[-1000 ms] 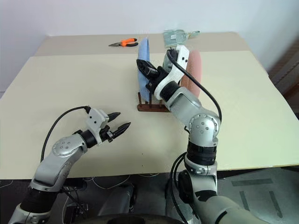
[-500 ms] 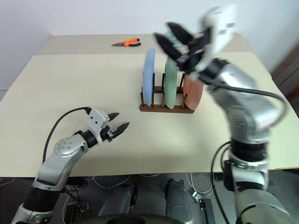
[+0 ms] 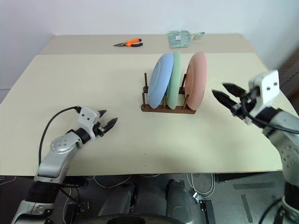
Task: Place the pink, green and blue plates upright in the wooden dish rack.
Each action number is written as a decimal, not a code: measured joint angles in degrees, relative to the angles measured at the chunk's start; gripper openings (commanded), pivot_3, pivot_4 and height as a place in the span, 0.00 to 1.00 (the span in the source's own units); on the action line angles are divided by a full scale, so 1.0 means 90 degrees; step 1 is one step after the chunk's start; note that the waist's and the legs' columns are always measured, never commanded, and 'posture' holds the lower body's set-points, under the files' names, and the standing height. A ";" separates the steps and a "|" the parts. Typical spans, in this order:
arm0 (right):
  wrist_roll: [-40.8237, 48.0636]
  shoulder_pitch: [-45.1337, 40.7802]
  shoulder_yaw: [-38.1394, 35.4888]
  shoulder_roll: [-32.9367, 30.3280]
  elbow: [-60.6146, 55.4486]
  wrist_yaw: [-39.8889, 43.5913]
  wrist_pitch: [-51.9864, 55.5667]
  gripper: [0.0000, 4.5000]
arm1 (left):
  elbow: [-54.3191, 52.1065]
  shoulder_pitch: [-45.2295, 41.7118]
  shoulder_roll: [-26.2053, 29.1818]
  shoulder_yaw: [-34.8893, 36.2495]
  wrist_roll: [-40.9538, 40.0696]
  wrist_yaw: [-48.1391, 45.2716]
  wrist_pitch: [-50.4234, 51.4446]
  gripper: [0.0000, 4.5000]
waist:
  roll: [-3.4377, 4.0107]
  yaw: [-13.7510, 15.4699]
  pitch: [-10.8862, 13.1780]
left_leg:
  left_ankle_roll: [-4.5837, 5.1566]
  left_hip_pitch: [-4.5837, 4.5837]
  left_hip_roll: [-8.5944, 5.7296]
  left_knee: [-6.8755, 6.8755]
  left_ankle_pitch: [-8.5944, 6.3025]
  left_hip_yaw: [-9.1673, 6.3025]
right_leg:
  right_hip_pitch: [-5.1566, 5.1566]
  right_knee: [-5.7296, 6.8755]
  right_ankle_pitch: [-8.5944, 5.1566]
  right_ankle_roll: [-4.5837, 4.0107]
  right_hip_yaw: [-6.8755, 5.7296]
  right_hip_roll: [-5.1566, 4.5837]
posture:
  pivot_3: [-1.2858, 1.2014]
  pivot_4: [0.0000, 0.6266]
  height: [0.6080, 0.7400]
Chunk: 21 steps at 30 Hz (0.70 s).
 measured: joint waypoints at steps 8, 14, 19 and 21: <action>0.1255 -0.0358 0.0108 -0.0458 -0.0972 0.0848 0.0700 0.02 | -0.0078 0.0258 0.0032 0.0156 0.0037 -0.0024 -0.0213 0.69 | 0.0021 0.0037 -0.0006 | 0.0001 -0.0007 0.0000 -0.0001 0.0000 -0.0009 | 0.0000 -0.0001 0.0002 -0.0004 -0.0005 -0.0007 | 0.52 0.24 1.00; 0.1022 -0.1060 0.1627 -0.0387 -0.2075 0.0307 0.1071 0.02 | -0.0620 0.0358 -0.0118 -0.0170 -0.0211 -0.0436 0.0101 0.69 | 0.0003 0.0027 -0.0013 | 0.0001 -0.0007 -0.0002 0.0009 -0.0002 -0.0005 | 0.0011 -0.0010 -0.0006 0.0000 -0.0013 -0.0021 | 0.52 0.24 1.00; -0.0625 -0.1694 0.3258 -0.0364 -0.2145 -0.0458 0.1017 0.02 | -0.1589 0.0105 -0.0303 -0.0886 -0.0466 -0.0836 0.0660 0.69 | -0.0002 0.0048 -0.0013 | 0.0001 -0.0014 -0.0006 0.0004 -0.0003 -0.0012 | 0.0007 -0.0011 0.0001 -0.0011 -0.0023 -0.0022 | 0.52 0.24 1.00; -0.1064 -0.1810 0.3634 -0.0265 -0.1946 -0.0623 0.1009 0.02 | -0.1785 -0.0056 -0.0410 -0.1050 -0.0524 -0.0857 0.0866 0.69 | -0.0002 0.0036 -0.0013 | 0.0002 -0.0016 -0.0007 0.0005 -0.0003 -0.0010 | 0.0003 -0.0010 0.0004 -0.0014 -0.0021 -0.0022 | 0.52 0.24 1.00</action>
